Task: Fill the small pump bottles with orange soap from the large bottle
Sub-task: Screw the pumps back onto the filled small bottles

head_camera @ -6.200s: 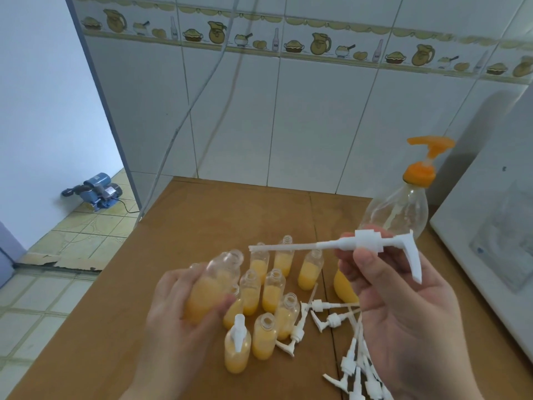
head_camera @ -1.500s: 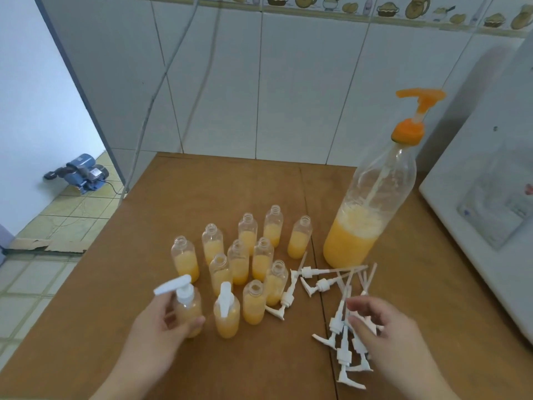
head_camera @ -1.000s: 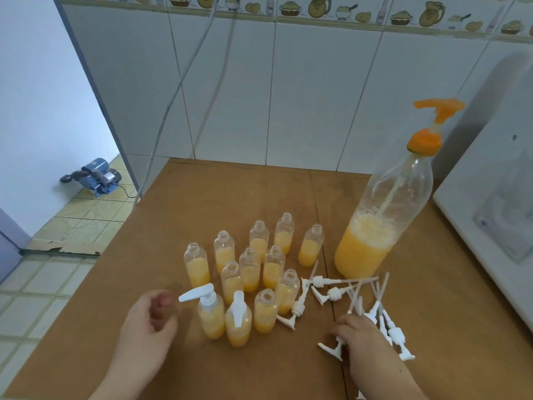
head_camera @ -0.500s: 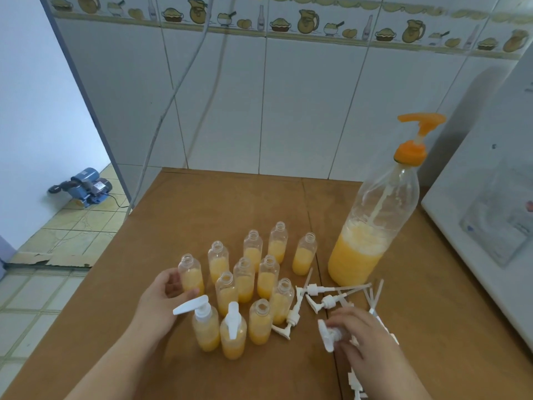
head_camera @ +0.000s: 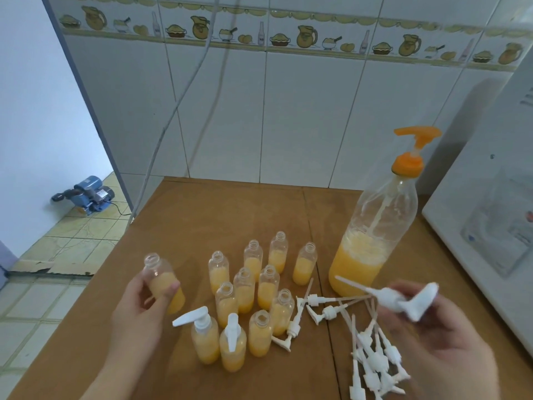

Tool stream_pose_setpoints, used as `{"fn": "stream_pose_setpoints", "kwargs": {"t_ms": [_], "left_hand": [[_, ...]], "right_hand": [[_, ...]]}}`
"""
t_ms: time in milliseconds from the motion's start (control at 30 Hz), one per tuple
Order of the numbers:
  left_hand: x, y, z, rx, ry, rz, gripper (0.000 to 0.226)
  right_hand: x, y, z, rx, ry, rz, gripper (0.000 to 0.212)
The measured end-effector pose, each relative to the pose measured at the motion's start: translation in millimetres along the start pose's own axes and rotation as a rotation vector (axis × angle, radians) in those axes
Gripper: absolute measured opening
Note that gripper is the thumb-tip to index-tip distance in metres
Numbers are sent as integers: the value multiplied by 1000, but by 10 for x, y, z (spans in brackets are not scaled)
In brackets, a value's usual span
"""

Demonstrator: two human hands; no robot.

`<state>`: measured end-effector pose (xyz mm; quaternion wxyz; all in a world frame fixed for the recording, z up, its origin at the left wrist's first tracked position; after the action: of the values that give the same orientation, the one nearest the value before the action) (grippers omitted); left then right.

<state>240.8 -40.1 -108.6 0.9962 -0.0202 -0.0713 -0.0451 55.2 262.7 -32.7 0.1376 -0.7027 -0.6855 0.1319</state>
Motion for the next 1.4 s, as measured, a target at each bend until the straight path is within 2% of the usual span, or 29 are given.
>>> {"fn": "stream_pose_setpoints", "kwargs": {"t_ms": [133,200,300,467,700,933,1000,1067,1133,1233,1300,1400], "left_hand": [[61,124,408,-92,92,-19,36],[44,241,606,-182,71,-65,40],[0,443,846,-317,1,-126,47],[-88,660,1042,-444,-86,-162,53],[-131,811,1173,-495,-96,-180,60],[-170,827,1174,-585,-169,-253,54],[-202,844,1173,-572,-173,-289,52],[-250,886,1170,-532,-144,-324,58],[-310,955,1212,-449,-89,-373,51],[-404,1045,1278,-265,57,-493,50],[-447,1082,1306,-138,134,-580,50],[-471,1126,1339,26,266,-652,39]], "right_hand": [[-56,-101,-303,-256,-356,98,23],[-119,-114,-412,-394,-539,79,30],[-246,-100,-585,-462,-652,-25,57],[-395,-40,-733,-511,-676,-123,68],[-440,-18,-699,-539,-582,-154,80],[-419,-57,-706,-520,-490,-198,80],[-478,-57,-770,-491,-430,-273,70],[-596,-51,-826,-512,-414,-348,49],[-725,-68,-850,-553,-424,-362,40],[-892,-101,-893,-561,-453,-350,38],[-983,-68,-889,-533,-411,-401,39],[-1049,-44,-821,-518,-342,-463,47]]}}
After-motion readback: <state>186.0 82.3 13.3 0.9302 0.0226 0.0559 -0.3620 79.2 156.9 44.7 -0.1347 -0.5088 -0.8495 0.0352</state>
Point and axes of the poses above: each hand's wrist, its own y-axis away from the middle knuckle, its own x-axis out of the back of the hand, z = x × y, the point moved 4 cm from there along -y, towards the middle knuckle, and after that the axes turned 14 degrees about z, right-handed, at the moved point
